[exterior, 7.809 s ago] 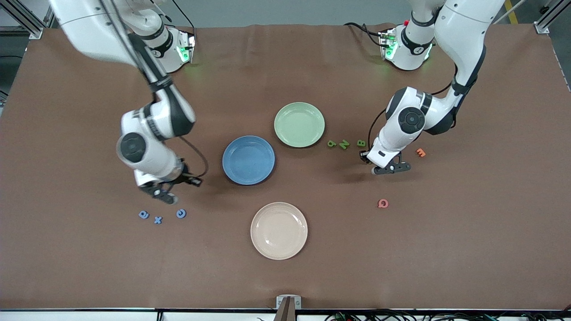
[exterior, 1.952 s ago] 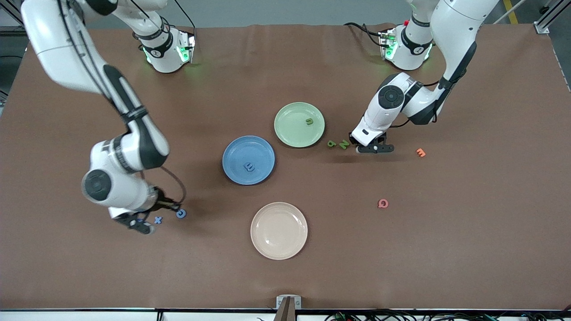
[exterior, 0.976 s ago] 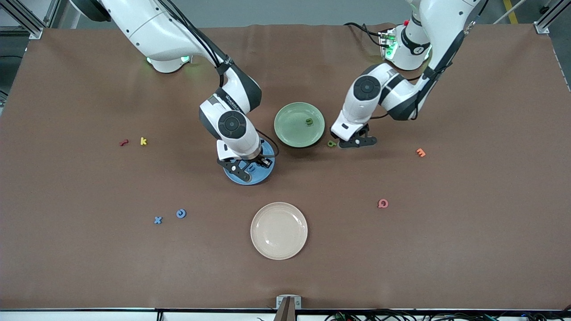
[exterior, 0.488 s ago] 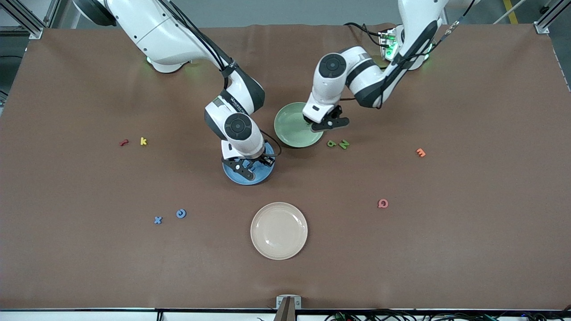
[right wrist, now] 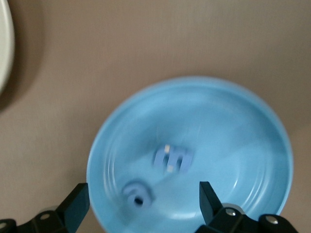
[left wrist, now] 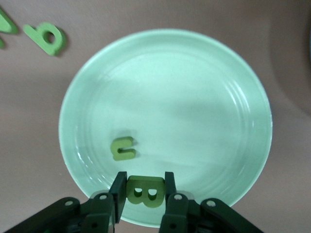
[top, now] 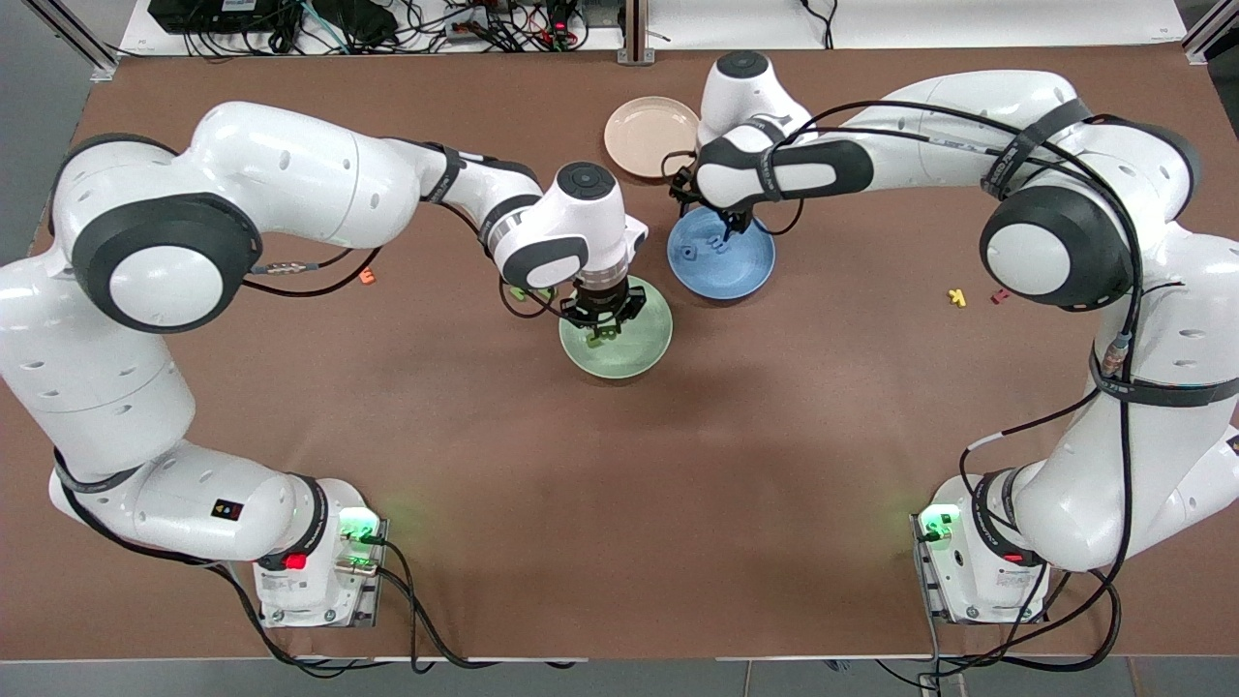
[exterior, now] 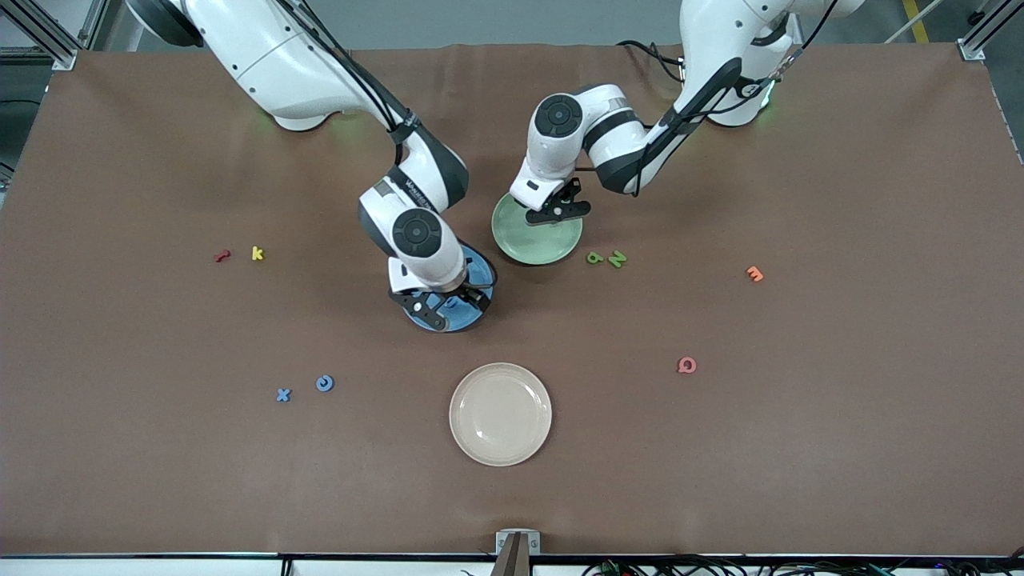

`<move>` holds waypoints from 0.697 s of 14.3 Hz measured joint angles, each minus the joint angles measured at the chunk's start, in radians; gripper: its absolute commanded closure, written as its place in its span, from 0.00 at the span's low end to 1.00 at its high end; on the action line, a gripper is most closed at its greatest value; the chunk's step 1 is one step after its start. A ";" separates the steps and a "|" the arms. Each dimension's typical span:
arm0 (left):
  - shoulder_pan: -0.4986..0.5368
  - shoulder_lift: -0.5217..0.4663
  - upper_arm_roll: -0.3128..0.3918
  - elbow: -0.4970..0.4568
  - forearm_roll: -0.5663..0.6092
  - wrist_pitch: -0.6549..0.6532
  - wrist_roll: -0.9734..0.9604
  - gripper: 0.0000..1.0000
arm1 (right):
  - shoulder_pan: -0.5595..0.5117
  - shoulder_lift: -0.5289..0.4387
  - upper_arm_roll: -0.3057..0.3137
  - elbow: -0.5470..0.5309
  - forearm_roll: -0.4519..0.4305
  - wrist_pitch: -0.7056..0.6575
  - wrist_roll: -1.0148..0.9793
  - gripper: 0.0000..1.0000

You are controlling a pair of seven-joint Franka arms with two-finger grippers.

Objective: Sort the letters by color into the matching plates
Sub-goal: 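Move the right gripper to the blue x while the left gripper reaches N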

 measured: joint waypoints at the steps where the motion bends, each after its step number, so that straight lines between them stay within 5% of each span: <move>1: -0.013 0.009 0.005 0.002 0.000 0.000 -0.003 0.79 | -0.031 -0.005 -0.002 0.002 -0.001 -0.002 -0.056 0.00; 7: -0.092 0.032 0.058 0.003 0.000 -0.002 -0.027 0.75 | -0.286 -0.008 -0.008 0.015 -0.005 -0.005 -0.532 0.00; 8: -0.108 0.032 0.076 0.003 0.000 -0.002 -0.028 0.69 | -0.325 -0.008 -0.009 0.017 -0.007 -0.005 -0.617 0.00; 10: -0.126 0.033 0.091 0.003 0.000 -0.002 -0.028 0.29 | -0.392 -0.005 -0.011 0.023 -0.030 -0.005 -0.776 0.00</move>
